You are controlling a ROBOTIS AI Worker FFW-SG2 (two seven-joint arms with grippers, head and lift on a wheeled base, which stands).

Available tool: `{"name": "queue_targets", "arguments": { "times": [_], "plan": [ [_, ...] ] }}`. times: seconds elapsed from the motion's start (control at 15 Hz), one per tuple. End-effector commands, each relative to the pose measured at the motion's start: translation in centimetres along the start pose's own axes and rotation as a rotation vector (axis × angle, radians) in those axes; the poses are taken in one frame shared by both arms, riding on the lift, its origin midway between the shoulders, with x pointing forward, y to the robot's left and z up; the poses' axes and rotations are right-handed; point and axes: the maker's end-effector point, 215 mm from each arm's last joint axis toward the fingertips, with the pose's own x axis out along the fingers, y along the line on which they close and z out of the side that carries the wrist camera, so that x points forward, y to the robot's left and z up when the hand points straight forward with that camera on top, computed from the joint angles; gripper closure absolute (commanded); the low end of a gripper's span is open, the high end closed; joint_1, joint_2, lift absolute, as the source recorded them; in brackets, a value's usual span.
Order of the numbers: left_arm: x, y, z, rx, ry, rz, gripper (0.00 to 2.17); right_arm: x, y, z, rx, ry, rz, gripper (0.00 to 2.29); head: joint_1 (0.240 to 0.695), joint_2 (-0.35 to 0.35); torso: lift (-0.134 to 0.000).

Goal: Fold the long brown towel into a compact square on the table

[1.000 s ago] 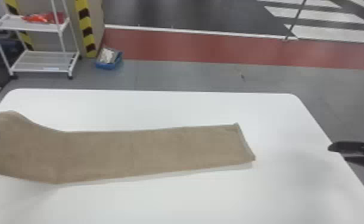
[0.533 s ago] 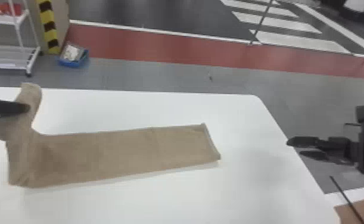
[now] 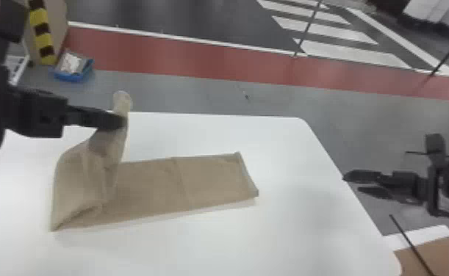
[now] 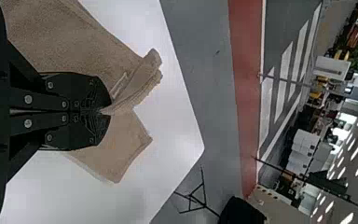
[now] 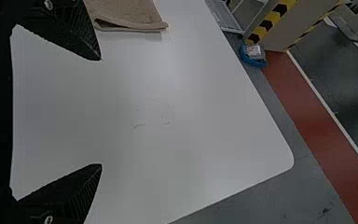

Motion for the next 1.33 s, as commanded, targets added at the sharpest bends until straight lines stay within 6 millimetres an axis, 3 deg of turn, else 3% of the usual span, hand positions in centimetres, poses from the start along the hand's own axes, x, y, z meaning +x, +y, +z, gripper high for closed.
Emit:
{"name": "queue_targets", "arguments": {
  "times": [0.0,0.2,0.33,0.4,0.47,0.53,0.67,1.0,1.13,1.27],
  "plan": [
    [2.9,-3.2,0.2,0.007,0.023,-0.042,2.14,0.4,0.1,-0.5,-0.001,0.002,0.013,0.06,0.695,-0.35,-0.124],
    [5.5,-5.4,-1.4,0.051,0.086,-0.038,2.14,0.2,0.0,-0.2,-0.018,-0.008,0.016,0.06,0.695,-0.35,-0.124],
    [7.7,-4.4,-4.6,0.041,0.176,0.005,2.05,0.1,-0.4,-0.8,-0.013,-0.005,0.016,0.06,0.695,-0.35,-0.124],
    [8.6,-3.5,-6.2,0.044,0.219,0.052,1.76,0.2,-0.3,-0.9,-0.015,-0.007,0.025,0.06,0.695,-0.35,-0.124],
    [9.3,-2.8,-7.3,0.052,0.251,0.09,0.97,0.1,-0.5,-1.0,-0.015,-0.008,0.023,0.06,0.695,-0.35,-0.124],
    [9.7,-2.6,-8.0,0.055,0.27,0.102,0.0,0.2,-0.5,-1.5,-0.009,-0.003,0.027,0.06,0.695,-0.35,-0.124],
    [9.8,-2.2,-7.9,0.057,0.264,0.135,0.0,0.1,-0.4,-1.7,-0.004,-0.007,0.036,0.06,0.695,-0.35,-0.124],
    [8.0,-2.8,-6.4,0.002,0.169,0.105,0.04,0.0,2.5,-1.1,0.021,-0.015,0.072,0.06,0.695,-0.35,-0.124],
    [7.0,-2.3,-6.7,-0.029,0.145,0.107,0.04,1.1,4.7,-1.1,0.041,-0.022,0.103,0.06,0.695,-0.35,-0.124],
    [5.3,-0.6,-7.5,-0.093,0.111,0.127,0.04,2.8,8.8,-1.7,0.053,-0.011,0.138,0.06,0.695,-0.35,-0.124]
  ]
}}
